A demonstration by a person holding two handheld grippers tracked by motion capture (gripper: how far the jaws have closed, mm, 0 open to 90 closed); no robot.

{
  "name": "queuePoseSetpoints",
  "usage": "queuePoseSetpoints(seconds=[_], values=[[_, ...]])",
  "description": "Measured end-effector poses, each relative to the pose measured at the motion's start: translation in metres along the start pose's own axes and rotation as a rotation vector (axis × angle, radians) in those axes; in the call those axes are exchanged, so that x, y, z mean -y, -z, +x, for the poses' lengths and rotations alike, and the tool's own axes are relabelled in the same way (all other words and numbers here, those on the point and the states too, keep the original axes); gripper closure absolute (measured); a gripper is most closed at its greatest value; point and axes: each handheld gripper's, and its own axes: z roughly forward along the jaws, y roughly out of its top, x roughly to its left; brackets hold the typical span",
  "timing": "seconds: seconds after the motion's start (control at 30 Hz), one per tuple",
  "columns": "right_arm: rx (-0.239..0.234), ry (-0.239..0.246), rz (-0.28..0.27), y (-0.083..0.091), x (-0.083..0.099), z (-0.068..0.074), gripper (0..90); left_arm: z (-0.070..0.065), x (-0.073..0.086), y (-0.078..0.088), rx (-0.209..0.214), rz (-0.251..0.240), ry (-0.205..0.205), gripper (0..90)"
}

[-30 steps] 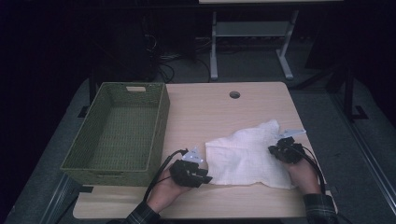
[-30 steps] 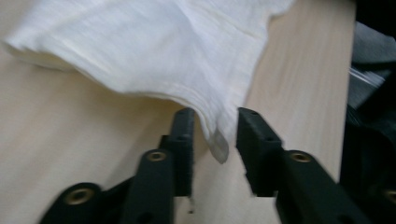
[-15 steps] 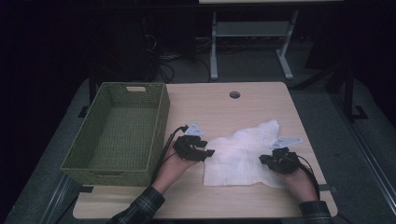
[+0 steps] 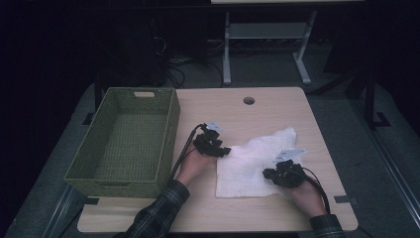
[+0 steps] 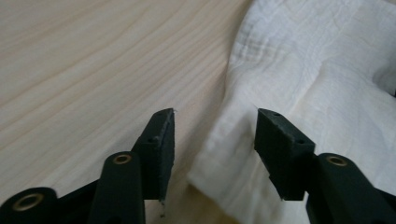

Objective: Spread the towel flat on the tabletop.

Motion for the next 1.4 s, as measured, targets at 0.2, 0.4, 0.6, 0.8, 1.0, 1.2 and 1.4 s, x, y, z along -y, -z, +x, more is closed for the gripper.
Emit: queuePoseSetpoints(seconds=[0.2, 0.4, 0.6, 0.8, 1.0, 1.2, 1.4], values=[[-0.006, 0.006, 0.009, -0.004, 0.000, 0.001, 83.5, -0.004, -0.001, -0.005, 0.046, 0.006, -0.022, 85.7], [-0.016, 0.009, 0.018, -0.006, -0.003, 0.006, 87.1, -0.007, -0.017, 0.025, 0.000, -0.079, -0.077, 87.1], [-0.014, 0.037, 0.022, -0.014, -0.011, 0.015, 87.7, -0.034, -0.029, 0.055, 0.025, -0.152, -0.166, 87.0], [-0.014, 0.041, 0.018, -0.018, -0.015, 0.021, 87.6, -0.075, -0.010, 0.045, 0.114, -0.112, -0.292, 86.8], [-0.020, 0.033, 0.025, -0.016, -0.014, 0.020, 87.5, -0.085, 0.014, 0.013, 0.145, 0.011, -0.300, 85.3], [0.002, 0.031, 0.033, -0.009, -0.011, 0.013, 84.7, -0.090, 0.020, -0.004, 0.151, 0.053, -0.308, 76.5], [0.014, 0.007, -0.011, 0.005, -0.012, 0.005, 84.7, -0.093, 0.011, 0.014, 0.149, -0.013, -0.305, 55.5]])
